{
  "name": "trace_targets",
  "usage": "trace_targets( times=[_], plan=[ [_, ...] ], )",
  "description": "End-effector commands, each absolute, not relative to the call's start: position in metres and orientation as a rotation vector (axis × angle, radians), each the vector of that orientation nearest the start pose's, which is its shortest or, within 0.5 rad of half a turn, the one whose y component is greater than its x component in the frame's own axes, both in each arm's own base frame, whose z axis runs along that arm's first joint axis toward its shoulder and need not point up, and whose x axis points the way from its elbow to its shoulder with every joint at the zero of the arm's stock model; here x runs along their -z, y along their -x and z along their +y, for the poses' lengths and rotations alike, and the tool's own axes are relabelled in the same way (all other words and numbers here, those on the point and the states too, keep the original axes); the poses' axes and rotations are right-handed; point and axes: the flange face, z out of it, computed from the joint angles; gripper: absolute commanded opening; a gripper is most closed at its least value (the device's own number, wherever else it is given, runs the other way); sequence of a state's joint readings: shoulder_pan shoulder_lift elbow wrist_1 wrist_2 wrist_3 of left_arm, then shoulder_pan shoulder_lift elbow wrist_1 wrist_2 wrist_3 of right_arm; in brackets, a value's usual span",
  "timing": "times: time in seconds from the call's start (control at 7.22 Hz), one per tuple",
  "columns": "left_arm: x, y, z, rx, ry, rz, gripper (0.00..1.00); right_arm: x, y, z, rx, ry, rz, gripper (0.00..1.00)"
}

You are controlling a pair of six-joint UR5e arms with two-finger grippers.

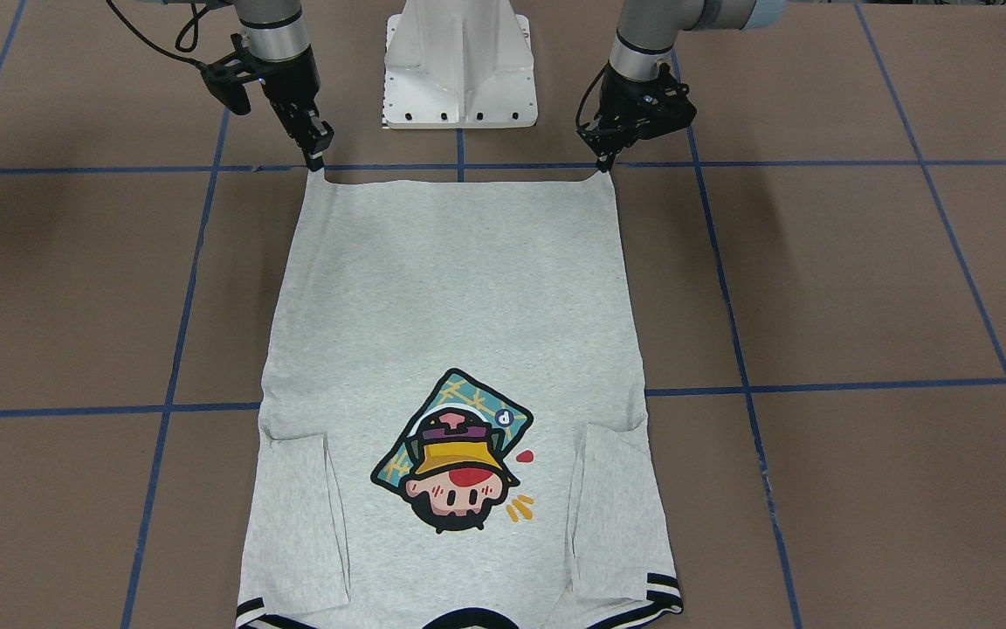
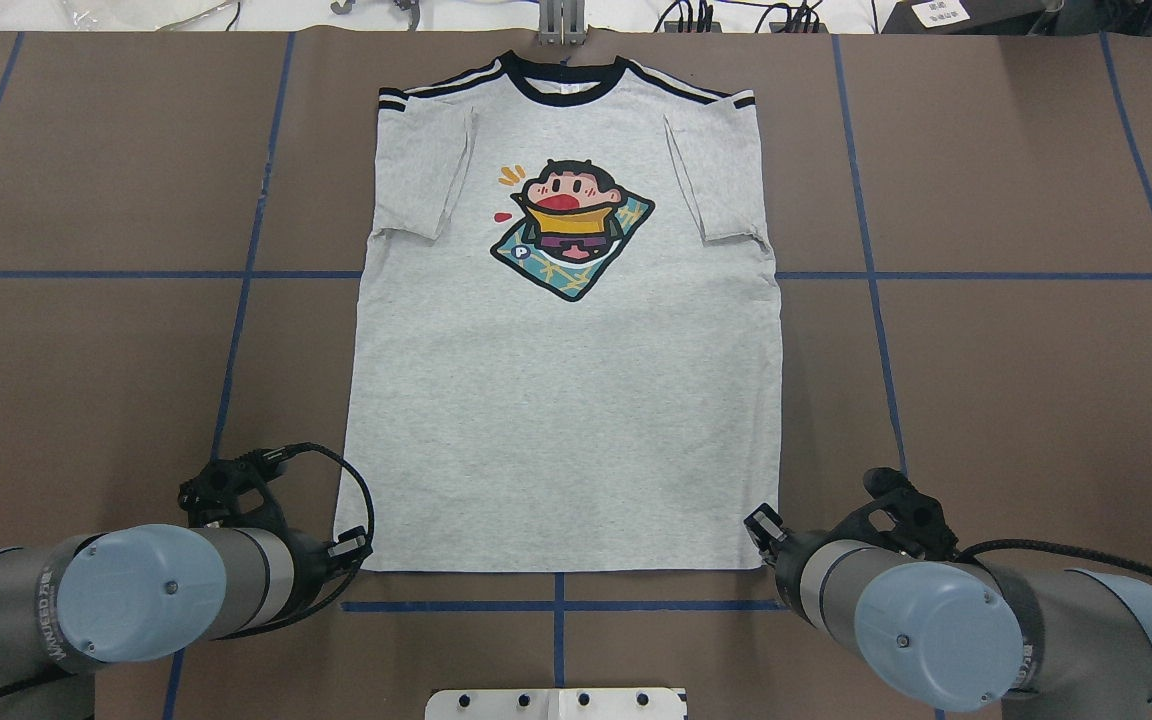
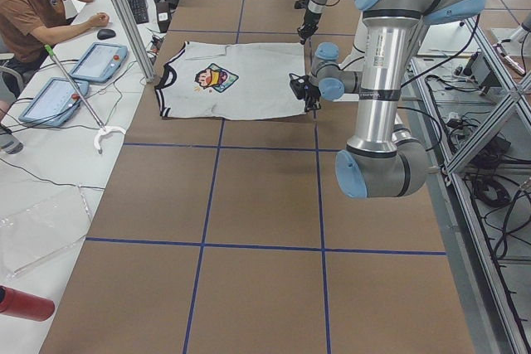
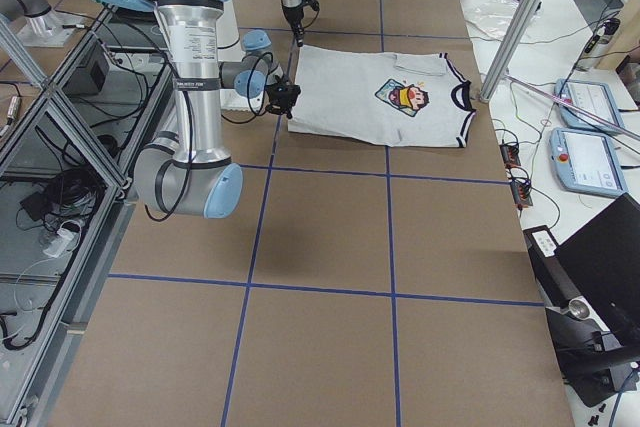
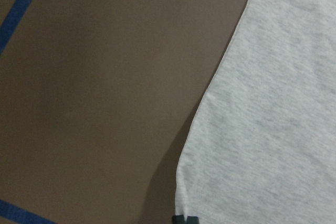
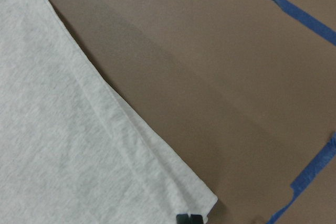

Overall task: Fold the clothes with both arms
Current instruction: 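Lower both grippers to the hem corners nearest the robot and grasp them, then lift the hem with both grippers and fold it toward the collar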

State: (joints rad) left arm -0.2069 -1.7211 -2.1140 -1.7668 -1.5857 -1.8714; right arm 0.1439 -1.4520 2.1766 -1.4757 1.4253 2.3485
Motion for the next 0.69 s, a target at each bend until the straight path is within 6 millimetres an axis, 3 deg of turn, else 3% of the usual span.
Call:
trace_targets(
  times=[0.0,0.14,0.42,0.55],
  plan=[
    [-0.281,-0.441,-0.221,0.446,0.082,0.938,0.00,-0.312,0.448,-0.217,-0.932,0.133,-0.869,0.00],
    [-0.268,-0.434,-0.205,0.434,0.113,0.938,0.00,-0.303,0.442,-0.200,-0.899,0.157,-0.885,0.00],
    [-0.255,-0.423,-0.164,0.429,0.194,0.948,0.00,-0.264,0.416,-0.143,-0.814,0.215,-0.843,0.00],
    [-0.241,-0.409,-0.159,0.425,0.212,0.980,0.00,-0.258,0.412,-0.135,-0.804,0.227,-0.841,0.00]
  ],
)
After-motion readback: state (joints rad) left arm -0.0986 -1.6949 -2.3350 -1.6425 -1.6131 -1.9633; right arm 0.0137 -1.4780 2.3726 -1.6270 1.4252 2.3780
